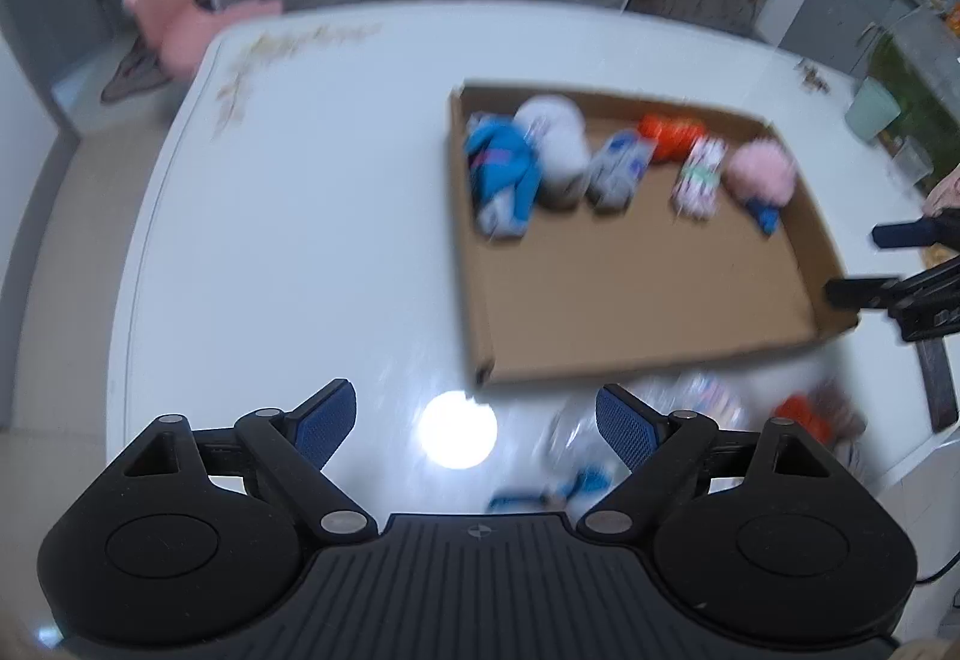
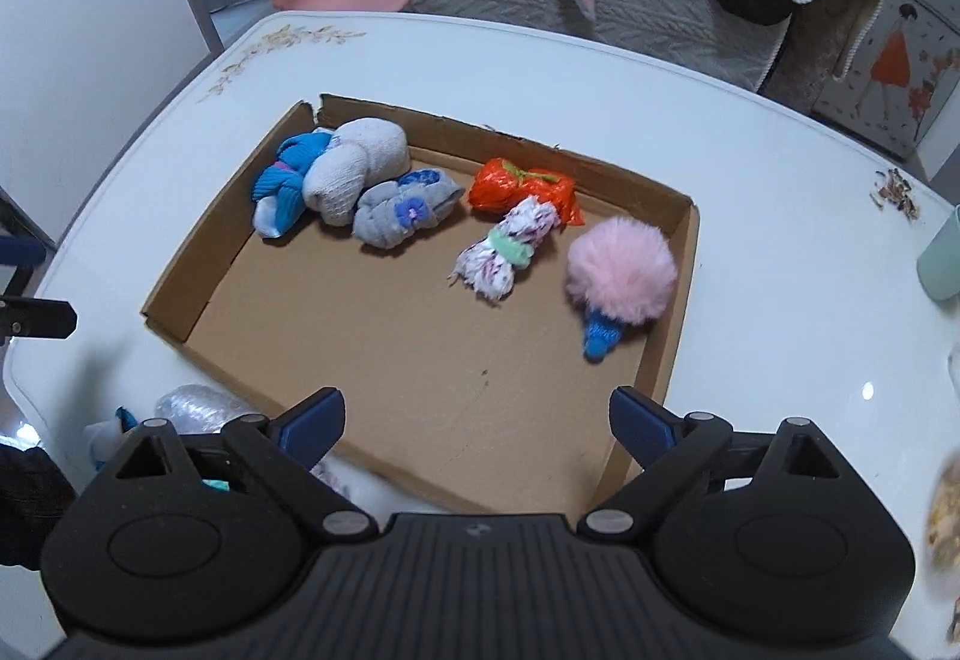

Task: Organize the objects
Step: 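Move both grippers back to the loose bundles beside the tray, then grasp the blue-white sock bundle with the left gripper while the right grasps the lilac sock roll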

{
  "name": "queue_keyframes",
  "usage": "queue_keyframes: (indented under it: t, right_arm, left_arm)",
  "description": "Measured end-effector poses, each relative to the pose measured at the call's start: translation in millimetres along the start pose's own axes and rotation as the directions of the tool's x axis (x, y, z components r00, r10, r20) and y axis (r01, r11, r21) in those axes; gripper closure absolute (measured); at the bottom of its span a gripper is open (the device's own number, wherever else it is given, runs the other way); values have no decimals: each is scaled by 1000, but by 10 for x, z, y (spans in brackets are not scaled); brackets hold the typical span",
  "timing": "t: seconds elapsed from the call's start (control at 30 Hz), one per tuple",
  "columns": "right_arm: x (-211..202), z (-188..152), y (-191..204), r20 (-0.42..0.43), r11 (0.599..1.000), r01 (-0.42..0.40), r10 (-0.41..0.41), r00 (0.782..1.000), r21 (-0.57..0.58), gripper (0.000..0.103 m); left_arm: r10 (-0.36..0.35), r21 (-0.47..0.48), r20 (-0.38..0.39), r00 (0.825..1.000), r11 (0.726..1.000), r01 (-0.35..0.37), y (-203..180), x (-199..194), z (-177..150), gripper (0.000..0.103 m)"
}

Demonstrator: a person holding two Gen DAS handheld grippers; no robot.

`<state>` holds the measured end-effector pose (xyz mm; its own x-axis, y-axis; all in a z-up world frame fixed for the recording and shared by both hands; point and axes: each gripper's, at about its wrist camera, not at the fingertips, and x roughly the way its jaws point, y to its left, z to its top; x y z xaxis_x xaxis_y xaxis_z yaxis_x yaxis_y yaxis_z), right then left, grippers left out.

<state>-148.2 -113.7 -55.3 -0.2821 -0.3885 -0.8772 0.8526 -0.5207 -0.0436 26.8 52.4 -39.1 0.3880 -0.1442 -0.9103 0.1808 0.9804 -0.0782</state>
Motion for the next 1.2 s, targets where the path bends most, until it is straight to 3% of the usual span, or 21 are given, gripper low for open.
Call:
queue_keyframes:
  t: [0.07,0.13,0.23,0.4,0.67,0.97,1.2]
  right_arm:
    - [-68,-58,59,5,1000,0,0,1000,-13,9]
    - [-138,-131,105,13,999,-5,5,1000,-53,8]
    - [-181,-296,111,7,996,8,-8,1000,-87,5]
    - [-102,-646,-37,-35,1000,-3,2,999,-30,7]
    - [80,-958,-287,-82,997,26,-19,996,76,24]
    - [242,-1039,-326,-107,994,22,-10,994,109,28]
    - [415,-1046,-286,-145,994,15,1,989,109,47]
  left_arm:
    - [-19,25,-10,1000,999,19,13,-4,-149,9]
    - [10,86,-21,1000,996,-9,-34,28,-319,3]
    - [36,164,-23,999,986,-32,-123,72,-535,3]
    - [24,231,-33,999,973,-16,-240,196,-771,3]
    - [51,294,7,999,955,-51,-318,359,-786,3]
    - [51,361,5,999,931,-49,-392,553,-778,3]
    - [29,358,6,1000,933,-29,-401,688,-767,4]
